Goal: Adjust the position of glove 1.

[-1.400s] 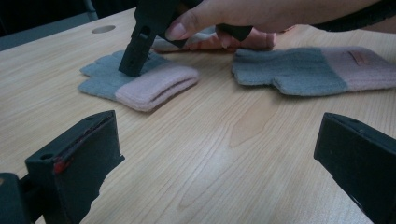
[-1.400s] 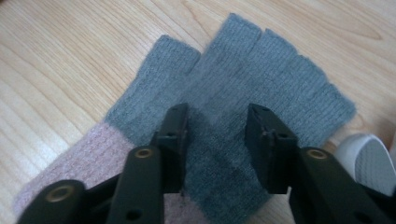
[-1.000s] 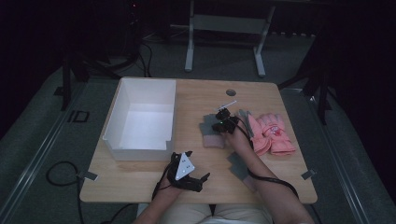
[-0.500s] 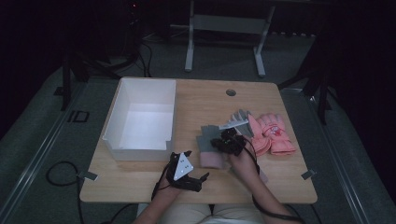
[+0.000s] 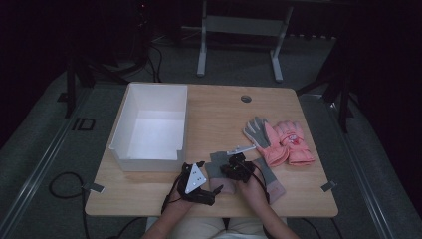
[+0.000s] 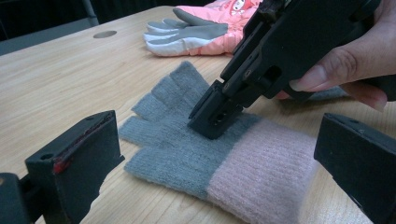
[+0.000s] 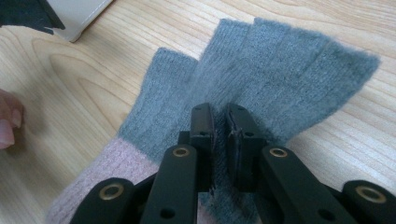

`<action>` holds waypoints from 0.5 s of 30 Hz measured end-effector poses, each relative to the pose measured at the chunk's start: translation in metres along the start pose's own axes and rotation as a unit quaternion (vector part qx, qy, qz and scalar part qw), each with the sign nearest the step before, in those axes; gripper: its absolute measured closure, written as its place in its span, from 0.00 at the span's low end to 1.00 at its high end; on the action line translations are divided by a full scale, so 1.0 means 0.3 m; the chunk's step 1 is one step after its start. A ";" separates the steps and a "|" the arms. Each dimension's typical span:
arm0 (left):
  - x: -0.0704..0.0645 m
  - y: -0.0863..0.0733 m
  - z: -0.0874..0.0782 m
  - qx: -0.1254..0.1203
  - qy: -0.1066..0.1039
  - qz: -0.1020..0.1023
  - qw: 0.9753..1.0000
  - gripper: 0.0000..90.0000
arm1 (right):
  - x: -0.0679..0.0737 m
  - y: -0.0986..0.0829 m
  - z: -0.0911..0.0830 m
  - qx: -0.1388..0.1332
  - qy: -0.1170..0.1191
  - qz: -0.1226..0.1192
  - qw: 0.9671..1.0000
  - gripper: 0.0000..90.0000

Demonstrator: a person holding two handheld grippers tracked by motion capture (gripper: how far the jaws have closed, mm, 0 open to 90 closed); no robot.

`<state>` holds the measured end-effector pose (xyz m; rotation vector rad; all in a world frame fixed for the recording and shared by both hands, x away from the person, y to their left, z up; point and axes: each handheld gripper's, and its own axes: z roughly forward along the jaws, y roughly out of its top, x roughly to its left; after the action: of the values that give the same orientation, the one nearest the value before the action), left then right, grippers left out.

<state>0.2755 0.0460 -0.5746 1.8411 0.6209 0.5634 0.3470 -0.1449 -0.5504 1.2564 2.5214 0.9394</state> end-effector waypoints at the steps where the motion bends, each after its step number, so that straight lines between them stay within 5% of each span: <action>1: 0.000 0.000 0.000 0.002 0.000 0.000 1.000 0.00 | 0.000 -0.003 0.001 -0.004 0.002 0.007 1.000 0.89; 5: 0.000 0.000 0.000 0.001 -0.001 0.000 1.000 0.00 | -0.006 0.006 -0.019 -0.005 0.000 0.008 1.000 0.82; 9: 0.001 0.001 0.001 0.003 -0.002 0.001 1.000 0.00 | -0.055 0.036 -0.120 -0.051 0.005 -0.008 0.999 0.73; 12: 0.002 0.001 0.001 0.003 -0.003 0.001 1.000 0.00 | -0.132 0.035 -0.221 -0.077 0.007 -0.045 0.996 0.68; 15: 0.001 0.002 0.003 0.004 -0.003 0.002 1.000 0.00 | -0.191 0.005 -0.271 -0.076 0.013 -0.057 0.995 0.68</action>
<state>0.2764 0.0453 -0.5744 1.8525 0.6162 0.5590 0.3506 -0.2258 -0.4924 1.0520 2.4583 1.1036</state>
